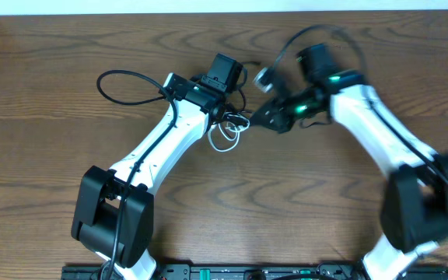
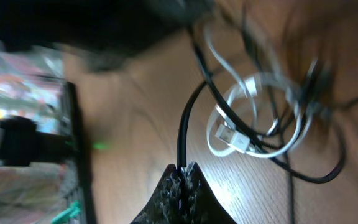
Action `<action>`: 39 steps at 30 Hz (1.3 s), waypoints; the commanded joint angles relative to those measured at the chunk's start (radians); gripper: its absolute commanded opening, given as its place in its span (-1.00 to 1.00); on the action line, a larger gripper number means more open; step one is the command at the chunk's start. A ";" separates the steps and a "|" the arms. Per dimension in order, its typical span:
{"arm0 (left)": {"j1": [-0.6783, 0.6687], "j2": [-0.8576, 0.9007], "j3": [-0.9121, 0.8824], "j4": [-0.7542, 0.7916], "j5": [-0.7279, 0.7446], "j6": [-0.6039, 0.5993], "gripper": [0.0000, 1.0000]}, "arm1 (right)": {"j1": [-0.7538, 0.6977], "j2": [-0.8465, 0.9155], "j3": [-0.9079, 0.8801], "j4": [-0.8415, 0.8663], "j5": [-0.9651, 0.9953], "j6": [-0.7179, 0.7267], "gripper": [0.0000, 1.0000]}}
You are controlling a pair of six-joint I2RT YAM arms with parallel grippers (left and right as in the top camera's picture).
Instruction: Untangle cables
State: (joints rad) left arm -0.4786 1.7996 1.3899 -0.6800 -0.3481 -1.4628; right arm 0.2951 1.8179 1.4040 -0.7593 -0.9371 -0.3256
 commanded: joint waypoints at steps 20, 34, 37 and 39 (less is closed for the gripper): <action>0.019 0.005 0.008 -0.065 -0.095 0.010 -0.85 | -0.495 -0.247 0.006 -0.014 -0.271 0.026 -0.98; 0.019 0.005 0.008 -0.082 -0.094 0.031 -0.85 | -0.574 -0.029 0.006 0.006 0.288 0.431 -0.98; 0.019 0.005 0.008 -0.082 -0.084 0.083 -0.85 | -0.570 0.031 0.006 -0.016 0.296 0.431 -0.98; 0.019 0.005 0.008 -0.082 -0.058 0.133 -0.85 | -0.568 0.066 0.006 -0.031 0.316 0.430 -0.98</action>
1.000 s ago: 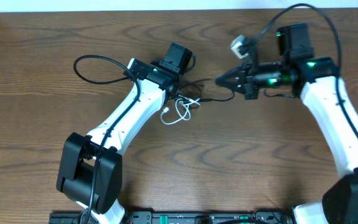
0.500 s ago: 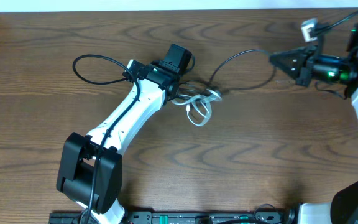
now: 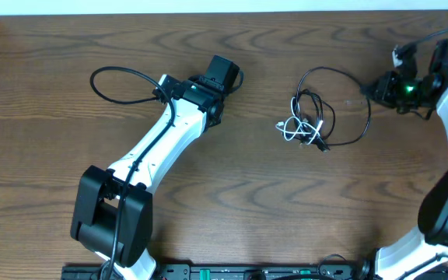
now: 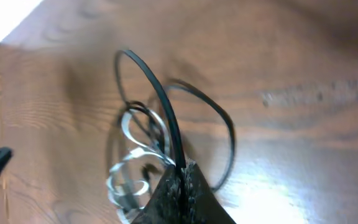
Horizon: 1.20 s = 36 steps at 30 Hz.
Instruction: Untangle cables
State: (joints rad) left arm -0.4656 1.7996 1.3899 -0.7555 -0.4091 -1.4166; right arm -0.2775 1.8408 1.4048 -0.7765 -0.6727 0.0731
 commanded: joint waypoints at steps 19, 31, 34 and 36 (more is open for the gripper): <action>0.006 0.005 0.008 0.106 0.186 0.526 -0.46 | 0.123 0.056 0.115 0.096 0.071 0.051 0.22; 0.006 0.005 0.008 0.106 0.189 0.526 -0.47 | 0.322 0.086 0.112 0.231 0.484 0.423 0.41; 0.006 0.005 0.008 0.106 0.189 0.526 -0.47 | 0.339 0.124 0.112 0.243 0.478 0.476 0.39; 0.006 0.005 0.008 0.106 0.189 0.526 -0.46 | 0.346 0.153 0.112 0.242 0.476 0.517 0.30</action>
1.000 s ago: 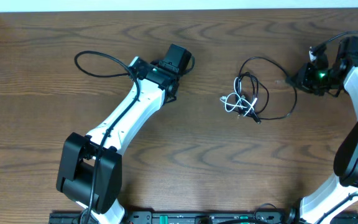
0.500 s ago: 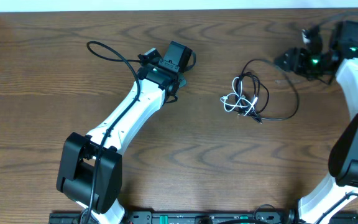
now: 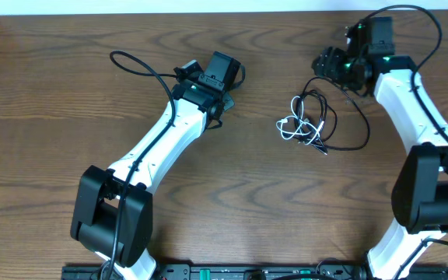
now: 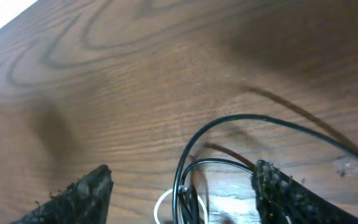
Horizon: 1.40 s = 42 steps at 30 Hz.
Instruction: Untangle cables
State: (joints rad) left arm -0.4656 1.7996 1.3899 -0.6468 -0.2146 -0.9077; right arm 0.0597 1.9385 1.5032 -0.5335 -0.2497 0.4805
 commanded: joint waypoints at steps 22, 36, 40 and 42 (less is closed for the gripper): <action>0.006 0.005 0.008 -0.002 -0.005 0.016 -0.46 | 0.020 0.271 0.013 0.321 -0.226 0.178 -0.86; 0.006 0.005 0.008 0.079 0.244 0.256 -0.45 | 0.020 -0.010 0.050 0.307 -0.438 0.140 -0.98; 0.005 0.005 0.008 0.167 0.415 0.344 -0.21 | 0.013 -0.096 0.050 0.213 -0.466 0.154 -0.98; 0.005 0.006 0.008 0.194 0.426 0.347 -0.07 | 0.008 -0.126 0.050 0.193 -0.504 0.154 -0.98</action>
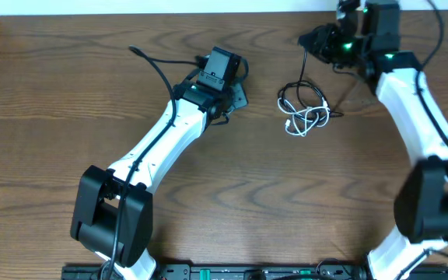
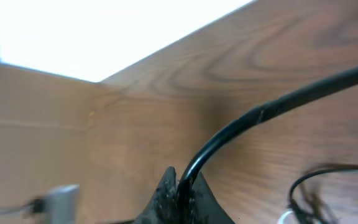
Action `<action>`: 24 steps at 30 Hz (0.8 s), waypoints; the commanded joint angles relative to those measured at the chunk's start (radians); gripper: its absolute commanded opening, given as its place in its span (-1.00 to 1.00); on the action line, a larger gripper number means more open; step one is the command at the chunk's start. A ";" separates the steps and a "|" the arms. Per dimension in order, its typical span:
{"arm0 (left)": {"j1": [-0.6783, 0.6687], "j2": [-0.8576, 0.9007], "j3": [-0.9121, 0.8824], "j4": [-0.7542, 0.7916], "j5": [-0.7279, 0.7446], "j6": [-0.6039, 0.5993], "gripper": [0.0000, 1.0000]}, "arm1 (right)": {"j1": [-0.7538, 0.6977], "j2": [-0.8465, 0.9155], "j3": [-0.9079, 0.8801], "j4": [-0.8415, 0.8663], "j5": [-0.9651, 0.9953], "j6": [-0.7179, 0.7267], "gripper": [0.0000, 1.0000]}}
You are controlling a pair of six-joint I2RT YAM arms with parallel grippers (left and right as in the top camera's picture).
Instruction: Untangle cables
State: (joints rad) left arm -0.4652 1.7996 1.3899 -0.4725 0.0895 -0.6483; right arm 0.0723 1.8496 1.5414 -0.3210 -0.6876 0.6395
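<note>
A small tangle of thin black cable and a white cable lies on the wooden table, right of centre toward the back. My right gripper is near the back edge, shut on a black cable that runs down from it into the tangle. In the right wrist view the fingertips pinch that black cable, with the tangle at the lower right corner. My left gripper is left of the tangle, apart from it; its jaws are not clear.
The table's back edge meets a white strip just behind the right gripper. A raised wooden side borders the far left. A black rail runs along the front between the arm bases. Each wrist trails its own black lead.
My right gripper was open over the back of the tangle; now it is shut on a black cable, farther back. The wide right-hand loop is gone and the tangle lies slightly farther back.
First both grippers were at the tangle in mid-table, the right shut on a black cable. Then the right was at the far right edge, still shut, with the tangle right of centre. Then it was open above the tangle, and now it grips a black cable near the back edge.
</note>
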 commanded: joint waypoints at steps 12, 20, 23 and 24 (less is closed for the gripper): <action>0.004 0.048 0.008 0.071 0.165 0.117 0.15 | -0.119 -0.124 0.012 0.049 -0.368 0.094 -0.98; 0.004 0.069 0.008 0.070 0.166 0.123 0.16 | -0.276 -0.121 0.012 0.088 -0.354 0.129 -0.98; 0.004 0.069 0.008 0.072 0.180 0.168 0.15 | -0.320 -0.107 0.012 0.064 -0.214 0.043 -0.98; 0.004 0.069 0.008 0.073 0.198 0.195 0.15 | -0.330 -0.100 0.012 0.057 -0.160 -0.013 -0.98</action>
State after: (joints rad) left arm -0.4648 1.8587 1.3899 -0.4000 0.2470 -0.5304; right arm -0.2302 1.7523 1.5425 -0.2584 -0.9813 0.7357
